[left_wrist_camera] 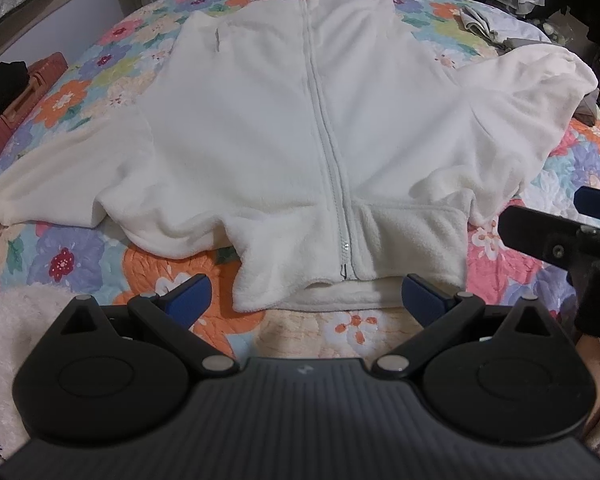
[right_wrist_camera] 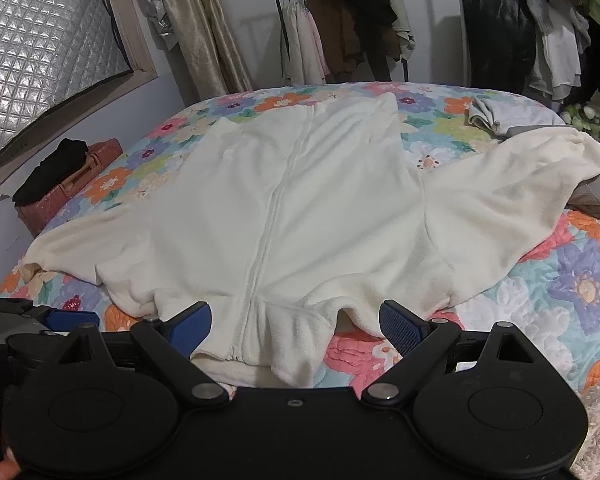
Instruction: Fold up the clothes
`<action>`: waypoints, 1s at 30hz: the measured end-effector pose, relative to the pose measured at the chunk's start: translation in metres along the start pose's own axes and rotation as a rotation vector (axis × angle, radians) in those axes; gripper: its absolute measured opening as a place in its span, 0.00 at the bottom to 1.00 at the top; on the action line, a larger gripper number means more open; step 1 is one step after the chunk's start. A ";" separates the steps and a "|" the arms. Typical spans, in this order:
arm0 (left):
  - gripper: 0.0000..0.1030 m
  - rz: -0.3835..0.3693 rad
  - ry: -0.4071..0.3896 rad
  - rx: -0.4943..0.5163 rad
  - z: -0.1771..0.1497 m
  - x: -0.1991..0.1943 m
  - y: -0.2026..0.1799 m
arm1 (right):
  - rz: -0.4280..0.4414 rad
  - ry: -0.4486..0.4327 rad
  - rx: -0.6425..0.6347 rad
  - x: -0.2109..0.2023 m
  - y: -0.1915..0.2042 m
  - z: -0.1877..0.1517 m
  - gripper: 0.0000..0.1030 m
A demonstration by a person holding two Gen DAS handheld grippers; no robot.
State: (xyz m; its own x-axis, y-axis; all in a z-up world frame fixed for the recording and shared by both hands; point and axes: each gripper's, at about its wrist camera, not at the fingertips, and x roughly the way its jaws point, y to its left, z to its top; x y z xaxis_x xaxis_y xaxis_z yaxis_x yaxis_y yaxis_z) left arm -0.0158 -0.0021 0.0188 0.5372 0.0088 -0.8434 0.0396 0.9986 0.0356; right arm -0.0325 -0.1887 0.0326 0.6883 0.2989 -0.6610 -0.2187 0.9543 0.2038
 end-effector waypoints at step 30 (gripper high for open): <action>1.00 -0.024 0.030 -0.008 0.000 0.012 0.003 | -0.004 0.052 0.009 0.015 -0.004 -0.002 0.91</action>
State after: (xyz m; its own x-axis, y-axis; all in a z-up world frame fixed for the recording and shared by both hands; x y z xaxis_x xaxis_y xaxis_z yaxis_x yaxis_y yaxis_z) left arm -0.0092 0.0011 0.0088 0.5109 -0.0133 -0.8595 0.0454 0.9989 0.0115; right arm -0.0227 -0.1884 0.0203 0.6520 0.2944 -0.6987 -0.2095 0.9556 0.2071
